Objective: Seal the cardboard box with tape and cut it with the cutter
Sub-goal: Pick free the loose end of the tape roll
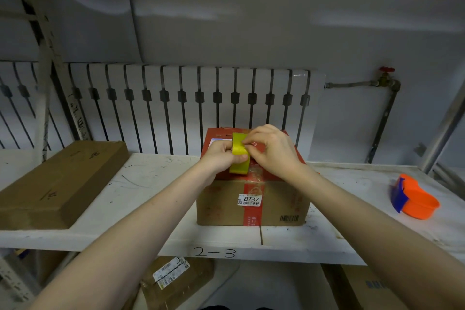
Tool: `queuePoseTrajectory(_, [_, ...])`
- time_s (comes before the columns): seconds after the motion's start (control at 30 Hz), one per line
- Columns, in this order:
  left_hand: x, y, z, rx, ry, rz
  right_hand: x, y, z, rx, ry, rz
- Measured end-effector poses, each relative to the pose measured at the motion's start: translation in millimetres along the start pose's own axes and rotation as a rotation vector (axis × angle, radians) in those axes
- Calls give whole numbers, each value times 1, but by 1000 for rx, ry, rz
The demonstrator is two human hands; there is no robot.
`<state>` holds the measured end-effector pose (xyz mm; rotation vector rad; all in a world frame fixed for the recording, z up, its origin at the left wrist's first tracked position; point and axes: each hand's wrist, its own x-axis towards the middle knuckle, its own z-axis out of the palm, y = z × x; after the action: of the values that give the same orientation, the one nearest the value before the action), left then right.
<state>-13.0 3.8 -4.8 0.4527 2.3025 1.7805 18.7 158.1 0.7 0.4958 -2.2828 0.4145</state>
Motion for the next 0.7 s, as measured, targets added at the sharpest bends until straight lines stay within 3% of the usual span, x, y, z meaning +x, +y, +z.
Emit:
queuePoseTrajectory(0.23, [-7,14,5,-169,-80,26,-19,1,-20,-128,-5,-117])
queuePoseTrajectory(0.33, [-14,23,15,-259,-115,-45,-26,3,-30,-103,-31,-93])
queuePoseTrajectory(0.4, [-18,29,26,-334,-54,-135,-33,5,-38,-53,-28,-54])
queuePoseTrajectory(0.53, [-25,43,47,-531,-17,-234,-54,13,-48,186,70,200])
queuePoseTrajectory(0.7, [-27,57,73,-476,-128,-244,-81,34,-57,364,-5,488])
